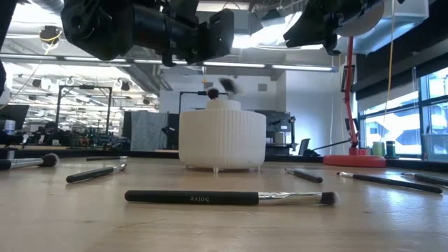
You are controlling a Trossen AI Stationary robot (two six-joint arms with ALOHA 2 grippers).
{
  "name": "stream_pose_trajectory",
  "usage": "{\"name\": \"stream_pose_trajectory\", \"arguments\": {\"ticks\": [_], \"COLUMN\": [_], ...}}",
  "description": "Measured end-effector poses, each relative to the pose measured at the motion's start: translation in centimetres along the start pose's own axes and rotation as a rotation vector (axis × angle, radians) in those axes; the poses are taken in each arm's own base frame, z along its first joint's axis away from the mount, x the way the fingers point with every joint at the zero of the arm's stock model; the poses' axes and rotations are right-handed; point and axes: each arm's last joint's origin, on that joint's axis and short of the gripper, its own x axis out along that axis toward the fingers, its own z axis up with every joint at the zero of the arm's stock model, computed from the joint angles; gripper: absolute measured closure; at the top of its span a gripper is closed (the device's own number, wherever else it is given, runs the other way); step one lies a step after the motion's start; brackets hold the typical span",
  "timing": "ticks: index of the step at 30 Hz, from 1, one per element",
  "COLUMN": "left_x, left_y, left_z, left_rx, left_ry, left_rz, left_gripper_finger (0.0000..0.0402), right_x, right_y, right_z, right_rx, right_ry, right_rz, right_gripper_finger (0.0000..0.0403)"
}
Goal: Put items in baskets/containers
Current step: Put the highlighter brush into the white organizer, then put the liner brush into the white organizer
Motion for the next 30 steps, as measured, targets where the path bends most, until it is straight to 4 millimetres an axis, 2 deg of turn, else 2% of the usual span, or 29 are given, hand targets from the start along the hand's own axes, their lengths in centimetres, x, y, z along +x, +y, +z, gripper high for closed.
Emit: {"name": "stream_pose_trajectory", "arguments": {"ticks": [4,8,14,18,21,23,26,28,30], "left_x": [-0.5,-1.5,-2.8,-3.1,-3.1,-2.9,-2.8,-2.6,-2.3], "left_y": [0.1,0.8,2.8,3.7,3.6,3.2,2.0,1.5,1.5], "left_z": [1.0,2.9,5.7,7.4,7.3,6.7,4.8,3.8,3.0], "left_rx": [0.069,0.195,0.503,0.495,0.552,0.553,0.562,0.522,0.463], "left_ry": [0.003,0.063,0.258,0.251,0.235,0.198,0.165,0.175,0.217], "left_rz": [0.056,0.244,0.478,0.473,0.405,0.297,-0.034,-0.291,-0.46], "left_gripper_finger": [0.0302,0.028,0.029,0.0305,0.0312,0.0314,0.0314,0.0314,0.0314], "right_x": [0.0,0.0,0.0,0.0,0.0,0.0,0.0,0.0,0.2], "right_y": [0.0,0.0,-0.1,-0.3,-0.5,-0.5,-0.5,-0.5,-0.4], "right_z": [0.0,0.0,0.2,0.5,0.5,0.5,0.5,0.4,0.2], "right_rx": [-0.001,-0.004,-0.062,-0.085,-0.06,-0.061,-0.062,-0.065,-0.071], "right_ry": [-0.001,0.0,-0.024,-0.056,-0.062,-0.061,-0.059,-0.049,-0.037], "right_rz": [-0.001,-0.001,-0.037,-0.138,-0.18,-0.179,-0.179,-0.18,-0.181], "right_gripper_finger": [0.0254,0.0254,0.0254,0.0254,0.0254,0.0254,0.0254,0.0254,0.0254]}}
